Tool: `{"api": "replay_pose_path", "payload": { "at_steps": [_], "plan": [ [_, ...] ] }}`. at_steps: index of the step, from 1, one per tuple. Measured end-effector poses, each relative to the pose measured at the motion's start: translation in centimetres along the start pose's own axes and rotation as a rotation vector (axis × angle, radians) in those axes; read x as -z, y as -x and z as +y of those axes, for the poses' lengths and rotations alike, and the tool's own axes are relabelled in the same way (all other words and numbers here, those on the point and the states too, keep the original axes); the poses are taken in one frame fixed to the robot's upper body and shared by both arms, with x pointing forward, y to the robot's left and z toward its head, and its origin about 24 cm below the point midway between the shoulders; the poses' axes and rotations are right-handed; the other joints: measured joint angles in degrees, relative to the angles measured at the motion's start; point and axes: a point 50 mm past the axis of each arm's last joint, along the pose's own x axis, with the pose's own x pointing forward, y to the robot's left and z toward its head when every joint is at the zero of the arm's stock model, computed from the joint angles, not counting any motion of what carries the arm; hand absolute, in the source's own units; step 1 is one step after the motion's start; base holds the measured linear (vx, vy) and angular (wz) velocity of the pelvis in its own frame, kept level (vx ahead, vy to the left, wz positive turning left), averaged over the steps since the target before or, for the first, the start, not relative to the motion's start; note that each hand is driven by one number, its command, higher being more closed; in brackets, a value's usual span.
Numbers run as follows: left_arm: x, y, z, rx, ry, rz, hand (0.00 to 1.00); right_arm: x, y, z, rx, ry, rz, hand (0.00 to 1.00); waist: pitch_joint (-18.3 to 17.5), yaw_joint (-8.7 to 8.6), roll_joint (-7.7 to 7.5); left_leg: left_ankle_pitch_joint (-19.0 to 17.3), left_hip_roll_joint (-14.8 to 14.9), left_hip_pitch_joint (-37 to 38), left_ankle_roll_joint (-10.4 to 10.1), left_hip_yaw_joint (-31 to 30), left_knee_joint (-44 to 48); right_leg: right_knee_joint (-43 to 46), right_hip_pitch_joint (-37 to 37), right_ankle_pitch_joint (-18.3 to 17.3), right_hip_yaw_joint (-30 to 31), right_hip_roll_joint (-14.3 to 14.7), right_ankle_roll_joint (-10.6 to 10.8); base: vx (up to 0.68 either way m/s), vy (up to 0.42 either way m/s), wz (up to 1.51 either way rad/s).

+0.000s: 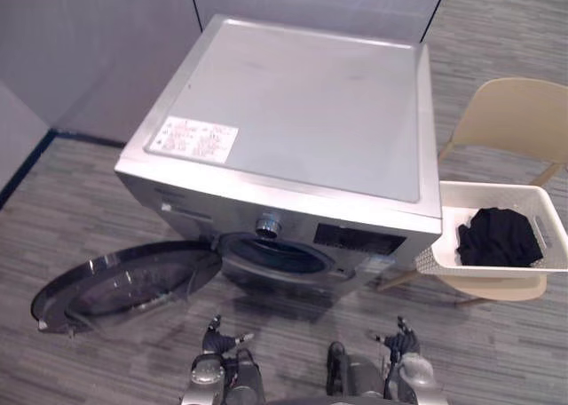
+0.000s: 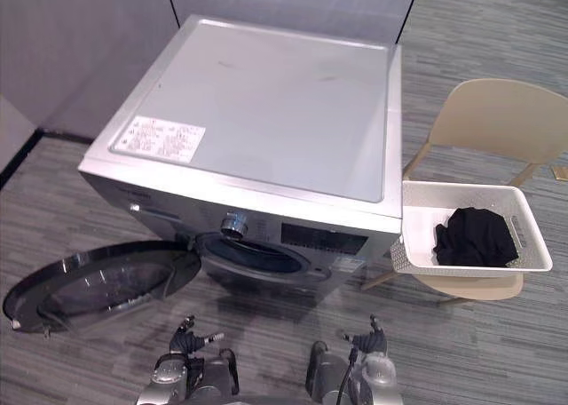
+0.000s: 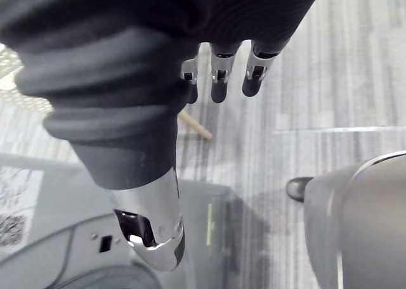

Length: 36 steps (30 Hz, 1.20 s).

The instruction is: Pick up the laundry basket with both hands and put the clothes into the washing machine.

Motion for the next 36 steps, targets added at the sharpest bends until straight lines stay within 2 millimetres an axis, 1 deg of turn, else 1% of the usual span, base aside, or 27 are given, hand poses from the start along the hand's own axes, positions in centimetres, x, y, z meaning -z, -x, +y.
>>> {"api": "replay_pose_path", "payload": {
  "at_steps": [3,5,6,7,8,9,10,11,12,15,16,17,18,20,22,24,25,26,27,28,29,31,32,33,34,35,36],
  "plan": [
    [0.3,-0.2,0.5,0.015,-0.066,0.015,0.00,-0.5,-0.3,-0.1,0.003,-0.012,-0.003,0.00,0.11,-0.65,-0.03,-0.05,0.39,3.00,-0.02,7.70,-0.56,-3.75,-0.70,4.72,5.77,2.00,-0.04,0.00,0.059,-1.35],
    [-0.2,-0.5,1.0,0.005,-0.085,-0.002,0.00,-0.9,-0.7,-0.1,0.005,0.000,-0.003,0.00,0.27,-0.81,0.11,-0.10,1.59,4.54,0.02,12.37,-0.43,-5.91,-1.97,9.22,2.02,3.20,-2.12,-0.05,-0.042,-1.69],
    [-0.7,-0.7,1.5,-0.005,-0.099,-0.018,0.00,-1.0,-0.7,-0.2,0.006,0.000,-0.004,0.00,0.49,-0.83,-0.37,-0.73,1.92,6.09,0.14,16.37,-0.20,-7.30,-2.01,7.10,-4.94,2.49,-5.19,-0.09,-0.100,-1.58],
    [-1.1,-0.8,1.3,0.000,-0.099,-0.026,0.00,-1.1,-0.8,-0.5,0.013,0.003,-0.008,0.00,0.90,-1.52,0.47,-1.43,2.63,7.01,-0.02,18.46,-0.21,-5.83,-2.36,4.95,-9.85,1.72,-6.01,-0.09,-0.054,-1.43],
    [-1.7,-0.9,1.1,0.008,-0.122,-0.048,0.00,-1.3,-0.9,-0.6,0.015,0.011,-0.011,0.00,1.32,-2.41,1.32,-2.13,3.32,9.01,-0.95,22.00,-0.61,-2.38,-2.66,0.09,-21.24,-0.75,-8.69,-0.05,-0.020,-1.63],
    [-1.6,-0.9,1.4,0.005,-0.144,-0.047,0.00,-1.4,-0.9,-0.1,-0.001,0.029,-0.014,0.00,1.38,-2.40,1.20,-2.81,4.04,11.22,-1.65,25.99,-0.91,-1.14,-1.84,-1.43,-30.13,-2.56,-10.77,-0.02,-0.019,-1.91],
    [-1.5,-0.9,1.6,0.002,-0.151,-0.046,0.00,-1.7,-1.0,0.2,-0.009,0.039,-0.018,0.00,1.36,-2.24,1.37,-3.45,4.19,11.98,-1.36,27.85,-1.68,-0.09,-1.20,-2.20,-34.82,-3.51,-11.88,0.00,-0.091,-2.30],
    [-1.5,-1.0,1.8,-0.003,-0.160,-0.044,0.00,-2.3,-1.2,0.7,-0.024,0.053,-0.024,0.00,1.36,-1.94,1.34,-3.89,4.42,13.63,-1.98,32.55,-1.94,4.34,-1.36,-3.17,-44.19,-6.92,-12.79,0.07,-0.174,-2.34],
    [-1.5,-1.0,2.0,-0.005,-0.166,-0.044,0.00,-2.5,-1.3,0.9,-0.030,0.073,-0.029,0.00,0.91,-2.18,-0.50,-4.93,4.46,15.34,-3.54,37.25,0.38,8.92,-1.32,-3.55,-51.14,-10.30,-12.36,0.10,-0.197,-2.43],
    [-1.4,-1.1,1.7,0.004,-0.176,-0.033,0.00,-2.3,-1.3,1.0,-0.033,0.102,-0.019,0.00,1.29,-1.81,-0.26,-6.61,9.87,16.95,-4.96,39.04,11.88,12.04,-2.38,-4.21,-48.51,-7.55,-12.32,0.24,-0.226,-2.31],
    [-1.3,-1.0,1.1,0.022,-0.183,-0.030,0.00,-1.8,-1.4,0.1,-0.011,0.116,-0.006,0.00,2.38,-1.71,1.76,-4.08,17.57,16.73,2.79,35.55,28.64,11.19,-1.43,-5.23,-41.85,-2.19,-13.00,0.23,-0.141,-2.04],
    [-1.2,-0.9,1.1,0.022,-0.183,-0.029,0.00,-1.7,-1.4,-0.1,-0.007,0.119,-0.003,0.00,2.62,-1.69,2.17,-3.12,18.79,16.27,5.74,34.58,31.49,10.77,-1.16,-5.28,-40.83,-1.30,-13.02,0.27,-0.113,-2.47],
    [-1.2,-0.9,0.7,0.033,-0.179,-0.029,0.00,-1.6,-1.4,-0.5,0.003,0.128,-0.001,0.00,3.13,-1.64,3.54,2.63,22.03,12.89,14.68,28.17,41.21,9.11,0.20,-5.56,-36.60,1.92,-13.08,0.20,-0.017,-1.76],
    [-1.6,-0.8,-0.2,0.050,-0.164,-0.040,0.00,-1.4,-1.4,-1.3,0.036,0.140,0.006,0.00,3.88,-2.18,4.32,-2.55,19.37,3.43,9.25,16.11,50.10,8.02,1.15,-6.02,-30.64,4.24,-13.00,0.28,0.014,-1.83],
    [-1.6,-0.8,-0.2,0.052,-0.149,-0.039,0.00,-1.0,-1.4,-1.5,0.039,0.144,0.025,0.00,5.15,-1.50,3.09,-5.04,13.29,-2.76,7.58,9.49,49.63,6.58,3.53,-6.03,-25.11,5.00,-12.99,0.27,0.055,-1.54],
    [-1.8,-0.8,0.1,0.040,-0.091,-0.058,0.00,-0.7,-1.3,-1.6,0.041,0.147,0.032,0.00,6.25,-0.05,1.90,-6.20,2.68,-9.50,5.58,0.96,39.10,4.37,7.21,-6.18,-18.95,5.11,-12.62,0.28,0.099,-1.52],
    [-1.9,-0.7,0.2,0.037,-0.081,-0.063,0.00,-0.9,-1.4,-1.6,0.040,0.146,0.028,0.00,6.23,0.04,2.14,-6.06,0.91,-10.57,5.37,-0.36,34.64,3.83,7.93,-6.05,-17.72,5.08,-11.86,0.28,0.152,-1.25],
    [-1.8,-0.7,0.1,0.036,-0.073,-0.065,0.00,-1.1,-1.4,-1.4,0.036,0.144,0.020,0.00,6.53,0.34,2.98,-5.02,-2.15,-11.84,3.76,-1.44,22.72,2.60,9.46,-6.31,-16.01,5.21,-10.45,0.28,0.165,-1.10],
    [-1.8,-0.6,0.0,0.039,-0.065,-0.064,0.00,-1.2,-1.4,-1.4,0.036,0.143,0.018,0.00,6.95,0.69,4.26,-2.55,-2.79,-12.03,2.19,-1.04,12.90,0.68,11.06,-6.16,-14.83,5.98,-9.15,0.34,0.200,-1.08],
    [-1.8,-0.6,0.0,0.039,-0.055,-0.064,0.00,-1.1,-1.4,-1.3,0.033,0.143,0.022,0.00,7.06,1.24,4.34,0.95,-2.88,-11.84,2.89,-0.62,10.86,-0.33,11.87,-5.93,-14.28,6.05,-8.26,0.36,0.175,-1.07],
    [-1.2,-0.6,0.4,0.025,-0.037,-0.046,0.00,-1.1,-1.3,-0.8,0.020,0.139,0.021,0.00,6.58,2.53,3.91,4.19,-3.70,-10.44,5.19,0.92,8.85,-2.92,13.13,-5.12,-12.86,5.76,-6.16,0.45,0.193,-0.77],
    [-1.1,-0.7,0.8,0.006,-0.007,-0.031,0.00,-1.6,-1.4,-0.2,0.009,0.131,0.005,0.00,5.97,1.95,3.55,1.83,-5.10,-12.27,9.00,0.97,10.58,-2.92,13.31,-5.45,-12.11,4.31,-3.36,0.49,0.211,-0.20],
    [-1.1,-0.7,0.9,-0.001,0.026,-0.029,0.00,-1.6,-1.4,-0.2,0.007,0.131,0.006,0.00,6.37,1.90,2.45,-0.03,-5.95,-11.59,10.84,1.07,11.26,0.89,12.64,-7.56,-12.11,2.42,-0.93,0.50,0.218,0.27],
    [-1.1,-0.7,0.8,0.001,0.037,-0.021,0.00,-1.6,-1.4,0.0,0.004,0.131,0.009,0.00,6.49,2.07,1.94,-1.91,-7.19,-9.50,11.21,1.09,11.33,10.93,9.50,-9.66,-11.26,-0.03,1.98,0.50,0.224,0.28],
    [-1.0,-0.7,0.8,0.000,0.034,-0.017,0.00,-1.8,-1.4,0.1,0.002,0.132,0.004,0.00,6.63,2.13,1.64,-2.50,-7.90,-8.10,11.53,1.07,11.05,18.96,6.98,-9.90,-10.42,-1.50,2.34,0.49,0.207,0.36],
    [-0.9,-0.8,1.3,-0.008,0.022,-0.012,0.00,-1.9,-1.3,0.6,-0.010,0.135,-0.001,0.00,7.06,1.61,0.17,-3.64,-10.14,-4.06,12.34,0.77,9.66,34.89,2.10,-6.83,-9.59,-5.08,1.65,0.48,0.177,0.55],
    [-0.6,-0.8,1.4,-0.011,0.018,0.000,0.00,-1.9,-1.2,1.1,-0.030,0.147,-0.006,0.00,7.29,0.68,-0.42,-4.99,-11.81,0.36,12.94,-0.84,8.70,46.32,-1.03,-7.04,-9.79,-8.25,0.40,0.50,0.141,0.62]
  ]
}}
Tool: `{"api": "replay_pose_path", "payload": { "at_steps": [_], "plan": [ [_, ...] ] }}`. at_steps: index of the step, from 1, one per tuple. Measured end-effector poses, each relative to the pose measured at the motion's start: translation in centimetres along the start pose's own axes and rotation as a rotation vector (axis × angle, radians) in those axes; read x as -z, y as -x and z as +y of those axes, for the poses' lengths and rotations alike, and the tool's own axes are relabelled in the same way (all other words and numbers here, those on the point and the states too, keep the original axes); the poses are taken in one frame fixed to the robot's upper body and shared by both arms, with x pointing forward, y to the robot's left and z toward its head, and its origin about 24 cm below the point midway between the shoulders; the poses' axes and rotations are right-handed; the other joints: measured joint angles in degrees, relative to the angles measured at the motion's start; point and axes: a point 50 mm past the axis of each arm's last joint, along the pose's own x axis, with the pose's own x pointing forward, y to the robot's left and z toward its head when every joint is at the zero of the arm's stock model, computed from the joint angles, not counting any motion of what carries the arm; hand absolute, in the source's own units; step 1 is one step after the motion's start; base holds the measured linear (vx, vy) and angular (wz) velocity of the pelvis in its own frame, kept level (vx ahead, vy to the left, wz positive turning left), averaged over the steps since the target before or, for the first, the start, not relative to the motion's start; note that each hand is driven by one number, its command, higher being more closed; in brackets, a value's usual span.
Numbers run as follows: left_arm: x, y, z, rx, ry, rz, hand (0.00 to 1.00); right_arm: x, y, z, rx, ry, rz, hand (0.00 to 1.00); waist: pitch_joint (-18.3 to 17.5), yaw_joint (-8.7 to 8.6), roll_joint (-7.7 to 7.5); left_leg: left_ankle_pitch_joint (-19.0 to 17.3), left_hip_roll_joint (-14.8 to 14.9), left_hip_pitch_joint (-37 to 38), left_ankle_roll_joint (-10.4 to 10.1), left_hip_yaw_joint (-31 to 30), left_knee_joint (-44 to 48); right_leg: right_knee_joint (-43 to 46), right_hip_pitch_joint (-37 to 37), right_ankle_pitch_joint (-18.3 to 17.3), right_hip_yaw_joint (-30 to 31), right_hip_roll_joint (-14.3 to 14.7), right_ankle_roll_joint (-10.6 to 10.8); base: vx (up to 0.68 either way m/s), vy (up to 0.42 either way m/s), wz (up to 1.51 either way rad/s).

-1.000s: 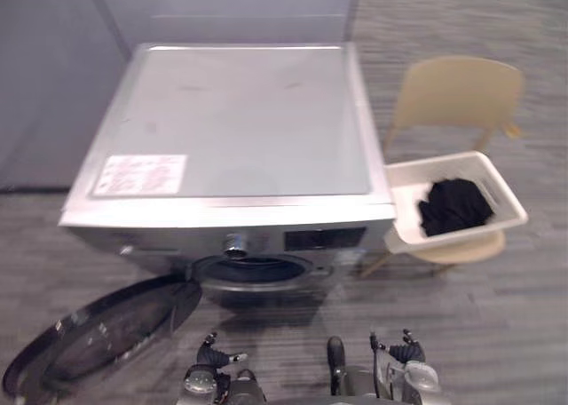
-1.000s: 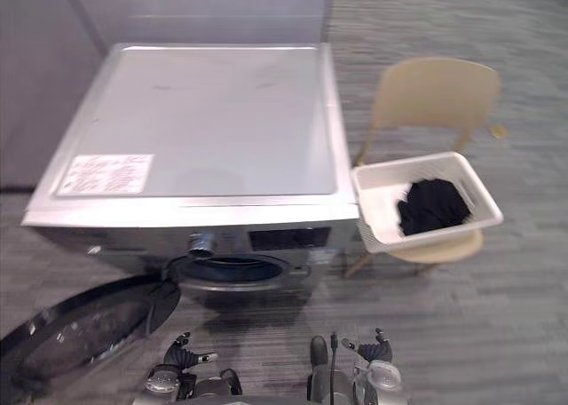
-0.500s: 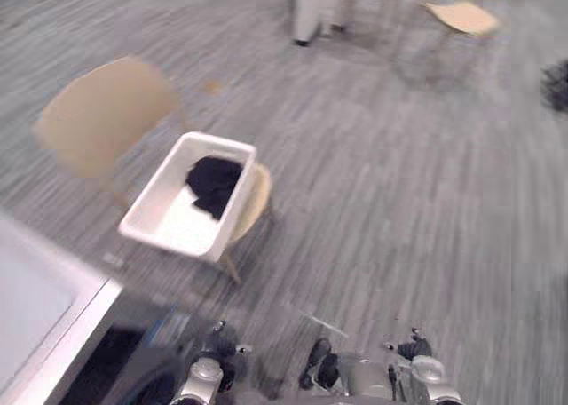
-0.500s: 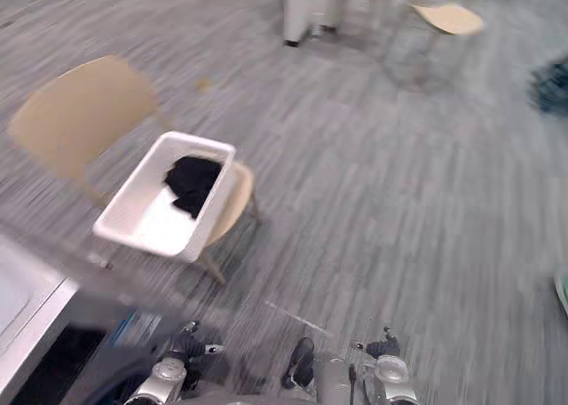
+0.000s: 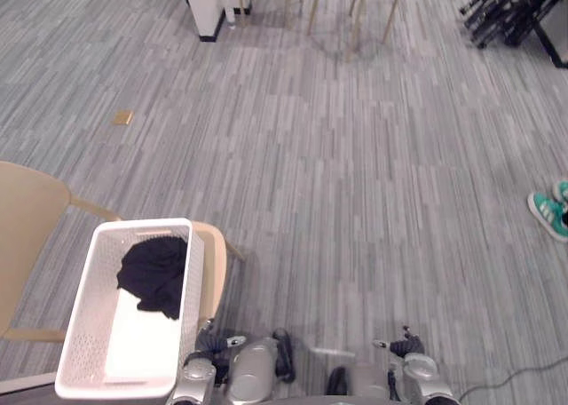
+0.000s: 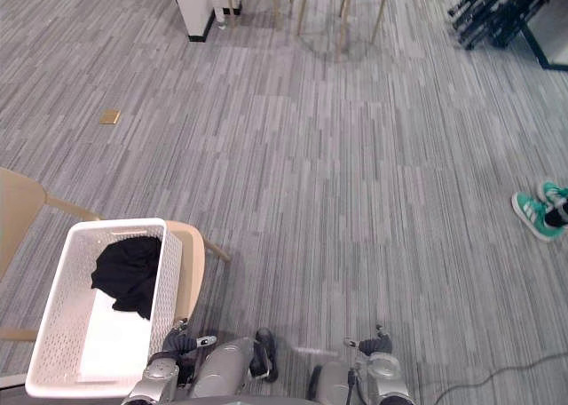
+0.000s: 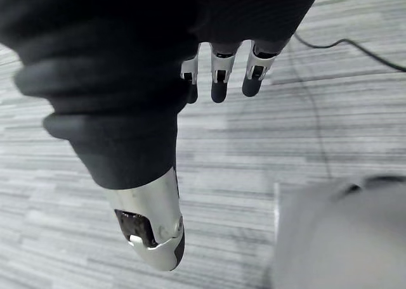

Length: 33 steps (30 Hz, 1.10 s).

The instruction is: Pick up the laundry basket with both hands and put the clothes into the washing machine.

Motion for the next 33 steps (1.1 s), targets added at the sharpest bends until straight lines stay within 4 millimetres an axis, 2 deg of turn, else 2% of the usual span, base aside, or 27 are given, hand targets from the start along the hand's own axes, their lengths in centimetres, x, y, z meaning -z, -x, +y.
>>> {"api": "replay_pose_path", "payload": {
  "at_steps": [2,3,4,6,7,8,9,10,11,12,13,14,15,16,17,18,19,20,21,22,24,27,29,30,31,32,33],
  "plan": [
    [0.5,0.2,-0.3,0.007,-0.004,0.011,0.00,-0.2,0.1,0.5,-0.020,0.018,-0.013,0.00,-0.08,-0.72,0.31,-0.81,-0.36,5.82,0.13,-1.74,-2.42,3.60,-2.20,-1.83,-1.84,-1.64,-2.44,0.55,0.079,0.57],
    [0.5,0.2,-0.3,0.009,-0.003,0.012,0.00,-0.5,0.1,0.8,-0.032,0.026,-0.029,0.00,-0.16,-0.78,0.32,-0.81,-0.35,7.13,0.13,-2.34,-3.08,2.23,-3.06,-2.07,-2.53,-1.85,-2.54,0.47,0.050,0.59],
    [0.5,0.2,-0.5,0.012,0.000,0.013,0.00,-1.0,0.2,1.2,-0.044,0.024,-0.050,0.00,-0.18,-0.83,0.27,-0.81,-0.35,9.06,0.12,-3.87,-4.12,-2.75,-4.46,-2.42,-2.74,-1.42,-2.50,0.42,-0.001,0.71],
    [0.0,0.2,-1.0,0.022,0.012,0.005,0.00,-1.5,0.3,1.7,-0.053,0.014,-0.074,0.00,-0.24,-0.84,0.22,-0.92,-0.40,9.73,-0.08,-8.38,-4.66,-13.81,-7.14,-2.45,1.93,2.70,-2.33,0.46,-0.068,0.93],
    [-0.9,0.1,-2.0,0.036,0.034,-0.012,0.00,-1.6,0.5,1.7,-0.052,0.000,-0.085,0.00,-0.26,-1.18,0.19,-1.33,-0.04,9.19,-0.78,-12.91,-4.25,-22.15,-8.10,-1.88,9.19,7.52,-2.10,0.32,-0.135,1.29],
    [-1.7,0.1,-2.9,0.051,0.046,-0.026,0.00,-1.5,0.6,1.7,-0.050,-0.009,-0.089,0.00,-0.20,-1.24,0.30,-1.75,0.00,8.21,-1.46,-16.79,-3.44,-28.49,-8.51,-0.71,16.51,11.16,-1.38,0.48,-0.257,2.01],
    [-2.9,0.1,-4.0,0.072,0.063,-0.048,0.00,-1.2,0.9,1.6,-0.044,-0.032,-0.091,0.00,-0.35,-1.30,0.03,-2.78,-0.53,6.27,-3.24,-21.64,-1.09,-36.75,-7.73,2.66,25.23,13.56,-0.88,0.40,-0.243,2.01],
    [-3.5,0.1,-4.6,0.087,0.070,-0.059,0.00,-0.9,1.0,1.5,-0.036,-0.047,-0.083,0.00,-0.47,-1.41,-0.22,-3.62,-1.10,5.47,-4.64,-23.87,0.26,-40.25,-6.82,4.90,27.21,13.04,-0.51,0.49,-0.337,2.65],
    [-4.5,0.3,-5.9,0.124,0.069,-0.087,0.00,-0.3,1.2,1.3,-0.023,-0.084,-0.064,0.00,0.18,-0.97,-0.21,-6.09,-1.69,4.88,-7.63,-27.20,2.65,-40.66,-5.00,9.57,25.93,10.99,2.01,0.36,-0.362,2.67],
    [-4.9,0.3,-5.8,0.127,0.055,-0.107,0.00,-1.4,0.8,1.0,-0.018,-0.079,-0.095,0.00,-0.01,-0.70,1.90,-5.96,0.28,2.92,-8.61,-29.55,4.77,-38.20,-4.55,8.05,18.76,10.61,0.03,0.33,-0.377,2.55],
    [-5.1,0.4,-6.0,0.125,0.065,-0.112,0.00,-1.7,0.8,0.8,-0.012,-0.081,-0.108,0.00,-0.19,-0.58,2.25,-5.66,0.80,2.20,-9.10,-30.23,5.29,-37.95,-3.89,7.14,16.19,10.08,-0.50,0.26,-0.384,2.45],
    [-5.4,0.3,-5.7,0.110,0.083,-0.123,0.00,-2.1,0.8,0.7,-0.007,-0.083,-0.123,0.00,-0.40,0.14,2.72,-4.12,2.55,0.54,-11.71,-29.91,5.44,-36.98,-2.52,5.99,9.72,8.75,-2.08,0.21,-0.348,2.62],
    [-5.8,0.2,-5.6,0.106,0.088,-0.137,0.00,-2.2,0.7,0.6,-0.005,-0.083,-0.126,0.00,-0.28,0.58,2.54,-2.94,4.34,-0.61,-13.78,-26.48,4.69,-36.50,-0.22,5.06,4.58,7.00,-3.38,0.18,-0.333,2.79],
    [-5.7,0.3,-5.6,0.107,0.087,-0.135,0.00,-2.2,0.7,0.6,0.000,-0.085,-0.125,0.00,-0.23,0.41,2.46,-2.92,5.23,-1.23,-13.80,-24.01,4.41,-36.59,1.18,4.62,2.54,6.16,-3.66,0.13,-0.255,2.93],
    [-5.5,0.3,-5.7,0.110,0.082,-0.130,0.00,-2.2,0.7,0.6,0.008,-0.087,-0.126,0.00,-0.06,0.25,1.86,-2.83,7.50,-2.03,-13.65,-15.05,2.85,-36.78,4.26,3.51,-1.90,4.11,-3.50,0.11,-0.157,2.68],
    [-5.4,0.4,-5.6,0.106,0.085,-0.130,0.00,-2.5,0.7,0.5,0.011,-0.094,-0.135,0.00,-0.13,0.48,1.44,-2.14,9.75,-1.96,-12.51,-6.08,0.96,-37.11,6.36,2.65,-5.19,2.85,-2.96,0.09,-0.087,2.46],
    [-5.1,0.4,-5.5,0.102,0.085,-0.128,0.00,-2.7,0.6,0.5,0.011,-0.096,-0.141,0.00,-0.48,0.58,1.27,-1.45,10.60,-2.07,-11.34,-1.97,0.38,-37.50,6.96,2.00,-6.68,2.27,-2.84,0.08,0.013,1.98],
    [-4.4,0.5,-5.4,0.101,0.075,-0.112,0.00,-3.4,0.5,0.3,0.016,-0.099,-0.161,0.00,-1.15,0.81,1.61,0.48,11.95,-2.21,-9.36,6.22,-1.25,-38.17,8.24,-0.40,-9.72,1.17,-0.99,0.06,0.070,1.51],
    [-3.8,0.5,-5.4,0.104,0.051,-0.089,0.00,-3.9,0.3,0.2,0.016,-0.088,-0.170,0.00,-1.27,1.15,1.40,3.15,12.07,-3.24,-10.11,8.77,-1.09,-38.54,8.71,-0.83,-12.03,-0.35,-0.45,0.06,0.112,1.37],
    [-3.5,0.5,-5.4,0.108,0.035,-0.082,0.00,-3.9,0.2,0.0,0.021,-0.085,-0.172,0.00,-1.39,1.28,1.29,3.45,11.79,-3.68,-9.87,9.86,-1.38,-38.85,9.00,-0.53,-13.09,-1.02,0.02,0.06,0.163,1.09],
    [-3.3,0.4,-4.7,0.107,-0.034,-0.089,0.00,-3.3,0.1,0.0,0.025,-0.080,-0.143,0.00,-1.68,1.86,0.59,4.01,9.01,-5.04,-9.12,7.53,-1.49,-42.27,11.57,0.73,-16.30,-2.03,1.85,0.09,0.195,0.93],
    [-2.4,0.1,-3.4,0.079,-0.090,-0.073,0.00,-2.7,0.2,0.2,0.024,-0.084,-0.117,0.00,-2.65,1.79,-1.00,3.89,6.32,-4.65,-8.83,6.24,-2.00,-42.83,13.21,1.30,-16.54,-3.89,2.61,0.10,0.147,0.46],
    [-1.7,0.0,-2.3,0.054,-0.102,-0.055,0.00,-3.4,0.0,-0.3,0.046,-0.092,-0.136,0.00,-2.72,1.74,-1.16,2.69,5.20,-4.13,-6.90,5.30,-1.51,-38.35,12.58,1.33,-15.95,-5.78,2.64,0.09,0.164,0.30],
    [-1.6,0.0,-2.1,0.049,-0.106,-0.054,0.00,-3.8,0.0,-0.6,0.054,-0.089,-0.156,0.00,-2.66,1.56,-1.27,1.99,4.78,-3.75,-6.00,4.97,-0.92,-32.42,10.65,1.43,-14.31,-7.37,2.48,0.07,0.175,0.41],
    [-1.4,0.0,-1.8,0.043,-0.113,-0.048,0.00,-4.6,0.2,-1.2,0.078,-0.085,-0.198,0.00,-2.51,0.76,-1.35,1.10,3.91,-2.42,-5.06,3.22,-0.86,-22.32,7.03,3.63,-9.65,-9.10,-0.99,0.05,0.117,0.43],
    [-1.2,0.0,-1.7,0.041,-0.117,-0.046,0.00,-5.1,0.2,-1.4,0.089,-0.084,-0.220,0.00,-2.46,0.13,-1.25,0.69,3.80,-1.92,-4.52,2.28,-1.15,-18.49,5.43,5.28,-7.15,-9.08,-3.50,0.07,0.141,0.61],
    [-0.8,0.1,-1.4,0.034,-0.121,-0.039,0.00,-6.3,0.5,-1.8,0.107,-0.078,-0.279,0.00,-2.27,-1.02,-1.13,0.00,3.73,-0.69,-4.20,0.80,-1.27,-14.01,2.27,3.10,-1.04,-7.29,-3.37,0.04,0.067,0.51]
  ]
}}
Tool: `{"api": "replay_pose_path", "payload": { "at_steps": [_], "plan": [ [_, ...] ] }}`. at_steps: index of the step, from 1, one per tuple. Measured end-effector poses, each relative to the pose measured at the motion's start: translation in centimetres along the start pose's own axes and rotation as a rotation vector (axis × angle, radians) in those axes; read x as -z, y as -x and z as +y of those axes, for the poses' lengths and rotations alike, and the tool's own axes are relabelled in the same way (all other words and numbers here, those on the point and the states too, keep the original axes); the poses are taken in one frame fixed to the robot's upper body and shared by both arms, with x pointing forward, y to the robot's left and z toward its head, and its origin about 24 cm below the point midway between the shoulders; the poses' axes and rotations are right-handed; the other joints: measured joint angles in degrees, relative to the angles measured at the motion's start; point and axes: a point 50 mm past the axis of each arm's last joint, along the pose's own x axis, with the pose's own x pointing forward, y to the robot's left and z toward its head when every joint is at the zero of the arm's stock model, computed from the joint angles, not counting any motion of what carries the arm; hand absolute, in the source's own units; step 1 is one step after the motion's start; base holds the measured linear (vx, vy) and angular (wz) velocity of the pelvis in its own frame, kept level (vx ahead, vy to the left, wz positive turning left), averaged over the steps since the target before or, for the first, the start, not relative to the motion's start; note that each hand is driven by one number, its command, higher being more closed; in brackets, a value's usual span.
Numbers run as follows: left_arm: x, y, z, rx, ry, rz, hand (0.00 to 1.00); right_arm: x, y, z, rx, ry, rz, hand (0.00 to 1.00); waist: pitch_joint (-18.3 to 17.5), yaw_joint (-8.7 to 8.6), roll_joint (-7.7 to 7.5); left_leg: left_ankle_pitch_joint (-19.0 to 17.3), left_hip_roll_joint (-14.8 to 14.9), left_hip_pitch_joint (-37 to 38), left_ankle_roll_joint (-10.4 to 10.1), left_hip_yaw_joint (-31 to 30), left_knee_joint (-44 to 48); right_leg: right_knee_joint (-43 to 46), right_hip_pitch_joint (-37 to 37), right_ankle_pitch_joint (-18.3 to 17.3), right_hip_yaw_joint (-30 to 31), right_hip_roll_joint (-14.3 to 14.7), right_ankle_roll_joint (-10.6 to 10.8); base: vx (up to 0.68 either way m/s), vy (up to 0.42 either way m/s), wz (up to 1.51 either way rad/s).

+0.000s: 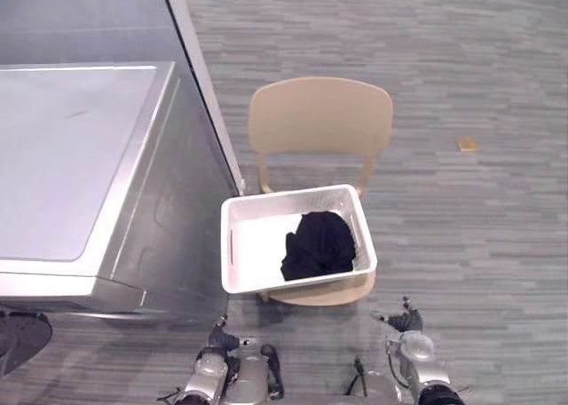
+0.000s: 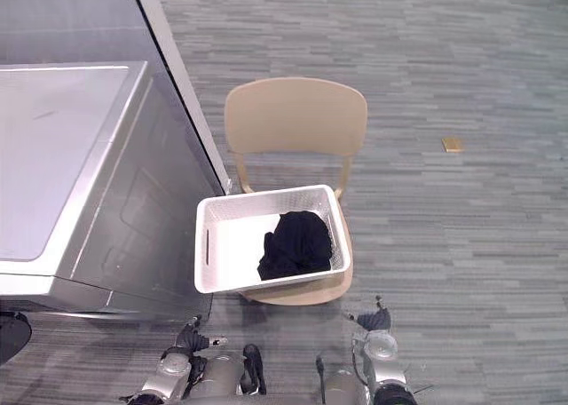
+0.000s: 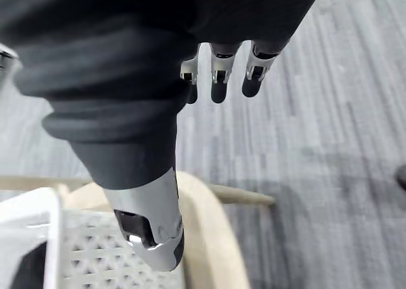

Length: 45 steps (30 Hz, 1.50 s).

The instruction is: Pick up the laundry basket with both hands and put the clothes into the washing machine.

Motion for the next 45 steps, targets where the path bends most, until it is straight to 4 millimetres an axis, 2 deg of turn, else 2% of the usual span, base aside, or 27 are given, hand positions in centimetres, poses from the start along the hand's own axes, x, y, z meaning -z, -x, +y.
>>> {"api": "replay_pose_path", "payload": {
  "at_steps": [2,3,5,6,7,9,11,14,18,21,22,24,27,31,32,34,36,38,45],
  "plan": [
    [0.3,0.0,0.4,-0.017,-0.005,0.008,0.00,-2.5,0.2,-0.6,0.023,0.028,-0.134,0.00,0.06,-0.39,-0.19,-1.39,-0.44,0.80,0.56,-1.81,-0.03,-1.61,-2.98,-4.53,7.65,5.18,2.44,0.08,0.050,0.54],
    [0.5,0.0,0.8,-0.033,-0.009,0.010,0.00,-4.3,0.4,-1.3,0.038,0.068,-0.235,0.00,0.09,-0.35,-0.64,-1.15,-0.73,1.18,0.21,-2.63,-0.04,-5.47,-4.46,-5.50,11.60,8.23,3.34,0.10,0.003,0.50],
    [0.7,0.0,1.1,-0.038,-0.014,0.011,0.00,-6.2,0.7,-2.4,0.070,0.137,-0.341,0.00,-0.02,-0.54,-1.03,-0.90,-1.54,1.50,-0.18,-4.26,0.04,-13.43,-4.66,-4.81,14.39,11.49,3.86,0.13,-0.039,0.64],
    [0.7,0.0,1.2,-0.040,-0.017,0.007,0.00,-6.9,0.9,-3.0,0.089,0.173,-0.385,0.00,-0.40,-0.60,-1.97,-0.83,-2.88,1.45,-0.37,-5.46,0.27,-17.86,-4.51,-1.81,14.73,11.71,3.52,0.15,-0.064,0.92],
    [0.7,0.0,1.4,-0.045,-0.020,0.006,0.00,-7.6,1.1,-3.6,0.103,0.220,-0.430,0.00,-0.47,-0.78,-2.16,-0.99,-3.78,1.56,-0.95,-7.08,0.56,-18.72,-4.30,0.02,13.96,11.55,3.64,0.18,-0.076,0.79],
    [0.9,0.2,0.9,-0.032,-0.014,0.002,0.00,-9.1,1.3,-3.9,0.086,0.375,-0.532,0.00,-1.02,-0.19,0.70,-0.52,-2.83,0.68,-1.74,-9.04,-0.58,-22.08,-3.23,0.75,12.56,12.22,3.03,0.22,-0.053,0.41],
    [1.1,0.3,0.9,-0.033,-0.017,0.008,0.00,-10.1,1.5,-2.7,0.017,0.478,-0.604,0.00,-1.13,-0.16,1.29,0.02,-2.32,0.40,-2.55,-10.37,-2.20,-24.37,-2.72,1.50,11.28,12.84,2.73,0.16,-0.069,0.21],
    [1.0,0.3,1.0,-0.033,-0.043,-0.007,0.00,-10.3,1.7,-1.0,-0.090,0.586,-0.651,0.00,-1.12,-0.15,1.27,0.54,-1.62,0.41,-3.35,-12.29,-3.80,-26.98,-1.37,2.13,9.04,13.38,2.20,0.10,-0.067,0.25],
    [0.4,0.1,0.9,-0.023,-0.077,-0.037,0.00,-9.7,0.3,0.5,-0.200,0.763,-0.622,0.00,-0.79,0.26,1.77,0.89,-2.17,-1.87,-3.65,-14.46,-3.39,-28.38,-1.64,2.46,6.86,12.77,2.28,0.04,0.001,0.32],
    [-1.2,-0.3,1.1,-0.037,-0.075,-0.083,0.00,-10.4,-1.3,0.7,-0.204,0.845,-0.591,0.00,2.03,0.99,2.93,2.55,-3.59,-5.51,-3.81,-16.86,-2.65,-28.44,-3.36,3.25,4.49,11.48,2.25,-0.04,0.017,0.54],
    [-2.6,-0.6,1.3,-0.049,-0.076,-0.122,0.00,-11.7,-2.3,0.1,-0.175,0.901,-0.589,0.00,4.67,1.68,4.43,2.70,-3.83,-7.74,-3.96,-17.79,-1.39,-28.30,-4.40,3.93,3.26,11.20,2.03,-0.08,0.037,0.32],
    [-3.5,-0.8,1.9,-0.072,-0.080,-0.148,0.00,-13.3,-3.0,-0.3,-0.138,0.925,-0.588,0.00,6.92,3.04,5.11,3.05,-4.19,-9.25,-3.91,-18.10,-0.71,-27.37,-5.86,3.94,2.70,10.72,2.03,-0.10,0.023,0.24],
    [-4.8,-1.1,2.5,-0.102,-0.063,-0.189,0.00,-16.3,-4.0,-0.9,-0.065,0.946,-0.594,0.00,10.07,3.45,5.55,4.28,-5.10,-13.37,-3.84,-19.21,0.24,-24.89,-10.06,3.92,2.09,9.51,2.03,-0.14,0.007,0.24],
    [-7.3,-1.3,2.4,-0.105,-0.007,-0.255,0.00,-19.6,-4.0,-1.0,0.015,0.925,-0.644,0.00,12.67,4.72,5.79,6.41,-6.01,-18.56,-4.27,-19.11,0.01,-21.76,-16.66,3.90,2.20,8.19,2.00,-0.15,-0.008,0.11],
    [-7.8,-1.3,2.4,-0.107,0.018,-0.267,0.00,-20.4,-3.8,-0.8,0.029,0.911,-0.666,1.00,12.75,4.71,5.79,6.78,-6.01,-20.15,-4.08,-19.14,-0.10,-21.28,-18.42,3.88,2.26,8.01,1.97,-0.15,-0.002,0.10],
    [-8.8,-1.2,2.1,-0.102,0.067,-0.299,0.00,-21.7,-3.6,-0.6,0.051,0.880,-0.694,1.00,12.87,4.81,5.79,7.89,-5.98,-22.15,-4.47,-19.14,-1.06,-20.62,-21.08,4.07,2.26,7.56,1.68,-0.14,-0.020,0.09],
    [-9.8,-1.1,1.5,-0.087,0.118,-0.320,0.00,-22.7,-3.3,-0.6,0.073,0.843,-0.719,1.00,12.92,5.61,5.77,9.47,-5.70,-22.74,-4.82,-19.02,-3.27,-20.66,-22.71,4.61,2.18,7.66,0.86,-0.12,-0.077,0.04],
    [-10.1,-0.9,1.0,-0.077,0.153,-0.331,0.00,-23.5,-3.1,-0.5,0.073,0.811,-0.737,1.00,12.92,5.73,5.77,9.99,-5.34,-22.74,-5.25,-19.06,-4.48,-20.70,-23.10,4.72,1.96,7.85,0.68,-0.09,-0.099,0.04],
    [-10.7,-0.6,0.1,-0.056,0.177,-0.346,0.00,-24.1,-1.4,1.6,-0.006,0.782,-0.832,1.00,13.17,5.98,5.33,11.36,-4.06,-21.76,-5.75,-18.75,-6.16,-21.46,-22.58,5.18,1.44,8.91,-0.01,0.00,-0.075,-0.01]
  ]
}}
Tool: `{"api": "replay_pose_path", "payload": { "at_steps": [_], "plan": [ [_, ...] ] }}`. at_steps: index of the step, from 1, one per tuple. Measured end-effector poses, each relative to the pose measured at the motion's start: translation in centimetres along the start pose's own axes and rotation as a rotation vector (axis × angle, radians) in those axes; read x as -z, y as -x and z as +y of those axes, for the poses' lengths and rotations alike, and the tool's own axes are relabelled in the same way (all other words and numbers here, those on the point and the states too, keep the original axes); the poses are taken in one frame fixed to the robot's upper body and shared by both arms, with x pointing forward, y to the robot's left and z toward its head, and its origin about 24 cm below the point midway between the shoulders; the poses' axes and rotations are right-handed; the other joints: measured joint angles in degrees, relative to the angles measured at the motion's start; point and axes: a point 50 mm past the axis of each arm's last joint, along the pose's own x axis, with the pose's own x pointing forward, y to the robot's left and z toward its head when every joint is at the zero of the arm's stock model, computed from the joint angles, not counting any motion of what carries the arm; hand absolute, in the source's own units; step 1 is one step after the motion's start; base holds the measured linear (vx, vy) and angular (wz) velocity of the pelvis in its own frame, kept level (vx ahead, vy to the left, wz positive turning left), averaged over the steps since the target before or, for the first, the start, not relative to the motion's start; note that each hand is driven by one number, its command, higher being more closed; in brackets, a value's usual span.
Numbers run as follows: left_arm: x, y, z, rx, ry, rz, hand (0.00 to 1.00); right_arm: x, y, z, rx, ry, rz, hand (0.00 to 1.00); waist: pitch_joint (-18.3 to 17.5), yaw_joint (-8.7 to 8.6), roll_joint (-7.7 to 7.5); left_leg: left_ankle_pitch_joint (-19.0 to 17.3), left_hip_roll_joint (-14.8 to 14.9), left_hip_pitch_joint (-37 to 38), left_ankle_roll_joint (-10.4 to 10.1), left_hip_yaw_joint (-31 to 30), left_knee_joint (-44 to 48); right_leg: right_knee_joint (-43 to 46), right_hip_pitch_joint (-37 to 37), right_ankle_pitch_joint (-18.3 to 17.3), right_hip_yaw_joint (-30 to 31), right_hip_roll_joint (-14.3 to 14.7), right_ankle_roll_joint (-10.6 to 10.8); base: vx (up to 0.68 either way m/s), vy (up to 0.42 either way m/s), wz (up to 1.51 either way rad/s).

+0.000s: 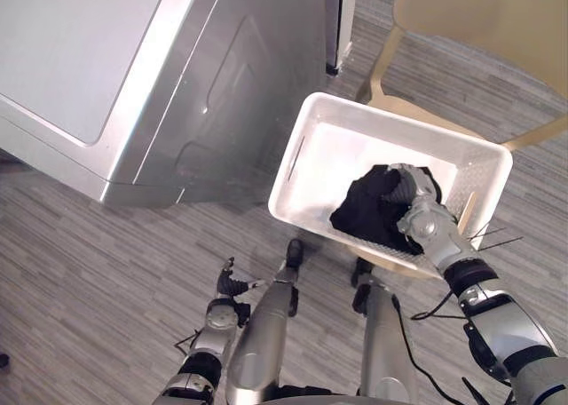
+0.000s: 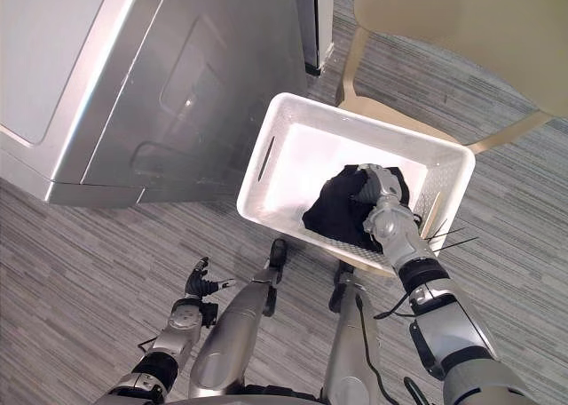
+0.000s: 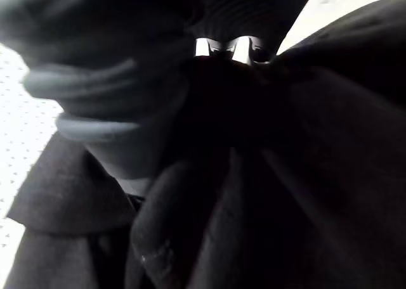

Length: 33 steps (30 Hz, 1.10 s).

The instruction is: Pick up the laundry basket with both hands and put the clothes into the washing machine.

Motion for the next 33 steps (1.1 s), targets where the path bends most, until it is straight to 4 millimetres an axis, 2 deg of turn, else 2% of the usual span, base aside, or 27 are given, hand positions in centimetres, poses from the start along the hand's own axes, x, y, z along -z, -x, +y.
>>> {"api": "replay_pose_path", "payload": {
  "at_steps": [1,3,7,9,10,12,14,15,18,21,22,24,25,26,28,29,31,32,33],
  "plan": [
    [-0.3,0.0,-0.2,0.003,0.007,-0.012,0.00,-1.1,0.6,0.2,0.009,-0.044,-0.053,1.00,0.11,-0.01,-0.20,0.00,0.26,1.14,0.00,0.18,-0.01,-0.22,1.29,0.01,-0.05,0.24,-0.02,0.06,-0.037,-0.04],
    [-0.4,0.0,-0.3,0.005,0.009,-0.016,0.00,-1.7,1.1,0.1,0.024,-0.080,-0.082,1.00,0.16,-0.02,-0.29,0.00,0.38,2.53,0.00,0.19,-0.21,-0.35,2.65,0.01,-0.08,0.36,-0.02,0.03,-0.016,-0.01],
    [0.0,0.1,-0.2,0.003,0.005,0.001,0.00,-2.9,3.0,-1.0,0.138,-0.373,-0.124,1.00,-0.28,-0.49,-0.95,0.07,0.45,7.26,-0.02,-0.17,-2.20,-2.68,7.58,0.06,-0.32,0.78,-0.01,0.01,-0.005,-0.01],
    [0.9,0.4,0.3,-0.005,-0.012,0.033,0.00,-3.1,3.8,-0.9,0.179,-0.535,-0.114,1.00,-1.81,-1.69,-2.61,0.82,0.53,8.65,0.36,-1.07,-4.10,-5.16,9.52,0.92,-0.77,1.42,0.17,0.01,0.015,0.07],
    [1.3,0.5,0.4,-0.005,-0.017,0.047,0.00,-3.1,4.1,-0.8,0.184,-0.572,-0.108,1.00,-2.20,-1.88,-3.11,0.85,0.55,9.25,0.37,-1.43,-4.47,-5.95,10.32,1.16,-0.89,1.62,0.29,0.04,0.008,0.04],
    [3.3,1.3,0.6,0.002,-0.028,0.115,0.00,-2.6,5.9,0.3,0.198,-0.695,-0.074,1.00,-4.54,-1.95,-4.58,0.91,0.76,12.29,0.45,-1.71,-6.07,-8.87,13.94,1.93,-1.09,2.32,0.34,0.09,0.020,-0.01],
    [5.0,2.1,0.8,0.001,-0.040,0.169,0.00,-2.6,7.2,0.9,0.199,-0.783,-0.063,1.00,-7.14,-2.21,-5.25,0.91,0.66,14.23,0.46,-1.91,-6.72,-10.65,16.48,2.21,-1.27,2.48,0.62,0.11,0.032,0.01],
    [5.9,2.5,1.0,-0.006,-0.041,0.200,0.00,-3.0,7.7,1.1,0.192,-0.835,-0.077,1.00,-8.47,-2.97,-5.48,0.91,0.56,15.57,0.46,-1.96,-7.24,-11.91,18.16,2.52,-1.35,2.64,0.90,0.10,0.029,0.00],
    [7.4,3.3,1.7,-0.027,-0.047,0.252,0.00,-4.4,8.6,1.0,0.192,-0.966,-0.143,1.00,-11.09,-3.07,-5.71,0.89,0.36,18.45,0.49,-1.39,-7.82,-14.62,21.24,3.82,-0.03,3.00,1.26,0.07,0.034,-0.20],
    [8.5,3.9,2.6,-0.059,-0.031,0.293,0.00,-5.9,8.9,1.1,0.181,-1.076,-0.200,1.00,-11.69,-2.95,-6.20,0.60,0.56,20.31,0.84,0.74,-7.82,-15.44,22.31,4.80,2.53,3.51,1.13,-0.03,0.035,-0.45],
    [8.9,4.1,3.0,-0.070,-0.019,0.309,0.00,-6.7,9.1,1.2,0.170,-1.127,-0.227,1.00,-11.67,-3.16,-6.22,-0.17,0.59,20.14,1.89,1.41,-6.22,-14.02,21.80,4.85,3.17,3.40,1.14,-0.12,0.050,-0.35],
    [9.0,4.2,3.3,-0.084,0.013,0.314,0.00,-6.6,9.5,1.5,0.172,-1.169,-0.218,1.00,-11.65,-3.09,-6.16,-1.25,1.24,19.22,2.74,1.63,-3.02,-12.64,21.79,4.70,4.32,3.37,1.33,-0.11,0.042,-0.10],
    [8.7,4.1,3.6,-0.101,0.038,0.298,0.00,-6.6,10.0,1.8,0.169,-1.210,-0.211,1.00,-11.56,-3.19,-6.06,-1.70,1.79,18.17,2.99,0.98,-1.31,0.58,19.28,-2.64,6.33,3.25,0.39,-0.12,0.021,0.31],
    [8.4,4.0,3.8,-0.108,0.046,0.283,0.00,-6.6,10.3,1.7,0.177,-1.218,-0.215,1.00,-11.54,-3.06,-6.03,-1.70,1.83,17.80,2.99,0.33,-0.39,6.58,18.41,-5.00,7.39,3.18,0.72,-0.16,-0.010,0.57],
    [7.6,3.9,4.3,-0.136,0.075,0.240,0.00,-6.9,11.3,1.2,0.189,-1.233,-0.245,1.00,-11.61,-2.89,-6.14,-1.70,1.43,14.91,2.98,-2.26,2.95,19.60,18.21,-9.54,10.74,2.45,3.16,-0.17,-0.110,0.71],
    [7.0,4.0,4.6,-0.153,0.088,0.204,0.00,-7.8,11.8,1.0,0.179,-1.244,-0.288,1.00,-11.68,-2.28,-6.26,-1.74,1.20,12.31,2.86,-3.29,5.34,23.77,19.37,-11.34,14.60,2.70,4.35,-0.30,-0.229,0.63],
    [6.4,4.1,4.7,-0.185,0.113,0.171,0.00,-8.9,12.0,1.0,0.152,-1.257,-0.343,1.00,-11.67,-1.11,-6.16,-1.39,1.34,8.94,1.48,-4.91,8.22,20.90,23.61,-14.04,17.56,3.85,4.69,-0.34,-0.246,0.40],
    [5.9,4.1,4.2,-0.187,0.136,0.151,0.00,-9.4,12.0,1.1,0.133,-1.261,-0.362,1.00,-11.97,0.05,-5.49,-0.39,2.03,5.92,-0.12,-6.63,9.25,13.94,26.13,-19.03,16.36,5.01,3.04,-0.42,-0.255,0.46],
    [5.4,4.2,3.4,-0.174,0.166,0.131,0.00,-9.4,12.0,1.1,0.128,-1.257,-0.364,1.00,-12.87,0.51,-4.35,0.97,3.03,3.19,-2.01,-8.73,8.21,9.15,26.53,-21.82,12.98,6.25,1.64,-0.43,-0.268,0.54]
  ]
}}
